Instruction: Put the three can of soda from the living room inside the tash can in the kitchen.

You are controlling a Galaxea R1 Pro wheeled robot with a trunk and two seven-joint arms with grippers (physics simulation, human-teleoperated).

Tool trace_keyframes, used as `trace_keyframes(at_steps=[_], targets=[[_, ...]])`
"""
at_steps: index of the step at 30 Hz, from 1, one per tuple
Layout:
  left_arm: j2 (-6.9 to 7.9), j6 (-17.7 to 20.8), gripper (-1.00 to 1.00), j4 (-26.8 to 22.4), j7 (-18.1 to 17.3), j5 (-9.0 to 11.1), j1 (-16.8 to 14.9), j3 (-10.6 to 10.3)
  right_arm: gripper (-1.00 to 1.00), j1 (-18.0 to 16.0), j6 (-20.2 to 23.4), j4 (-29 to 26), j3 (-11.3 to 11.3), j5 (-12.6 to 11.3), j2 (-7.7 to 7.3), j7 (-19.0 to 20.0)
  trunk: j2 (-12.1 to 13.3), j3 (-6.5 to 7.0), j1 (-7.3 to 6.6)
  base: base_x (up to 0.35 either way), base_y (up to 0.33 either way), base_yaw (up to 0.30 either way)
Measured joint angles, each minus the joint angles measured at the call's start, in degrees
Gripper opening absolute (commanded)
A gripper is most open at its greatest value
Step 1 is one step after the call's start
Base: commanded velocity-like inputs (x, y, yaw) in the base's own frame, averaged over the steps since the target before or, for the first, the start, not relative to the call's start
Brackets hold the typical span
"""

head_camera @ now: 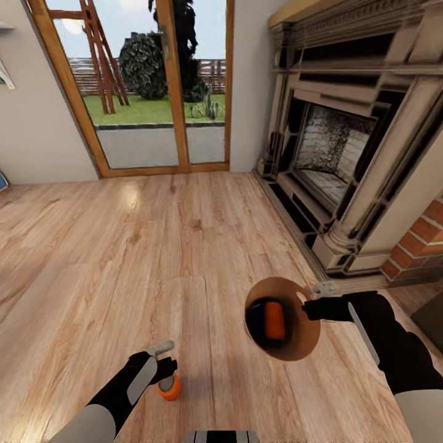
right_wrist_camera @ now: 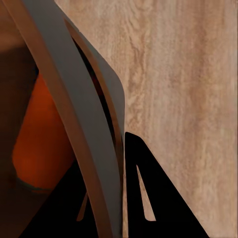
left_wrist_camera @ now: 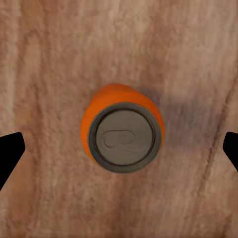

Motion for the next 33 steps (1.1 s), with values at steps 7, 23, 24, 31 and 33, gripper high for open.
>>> trace_keyframes(at_steps=[7,23,24,31,33], targets=[[-0.07,-0.05,1.00,0.00,-0.17,0.07,-1.25,-0.21,-1.00,2.21,0.31,-7.25,0.08,-2.68,-2.52,2.03,-0.09,-1.56,0.18,0.000,0.000,0.000],[-0.35,0.04,1.00,0.00,-0.21,0.16,-3.27,-0.31,-1.00,2.49,0.34,-8.19,0.04,-3.03,-2.83,2.19,-0.31,-5.10,0.60,0.000,0.000,0.000],[-0.42,0.04,1.00,0.00,-0.21,0.17,-3.27,-0.33,-1.00,2.56,0.31,-8.31,0.03,-2.95,-2.85,2.18,-0.32,-5.32,0.62,0.000,0.000,0.000],[-0.57,0.04,1.00,0.00,-0.21,0.16,-3.27,-0.36,-1.00,3.04,0.32,-9.19,-0.02,-3.03,-2.86,2.18,-0.41,-6.87,0.80,0.000,0.000,0.000],[-0.56,0.14,1.00,0.00,-0.21,0.13,-3.27,-0.36,-1.00,3.13,0.27,-9.41,-0.05,-2.87,-2.87,2.17,-0.44,-7.32,0.86,0.000,0.000,0.000]])
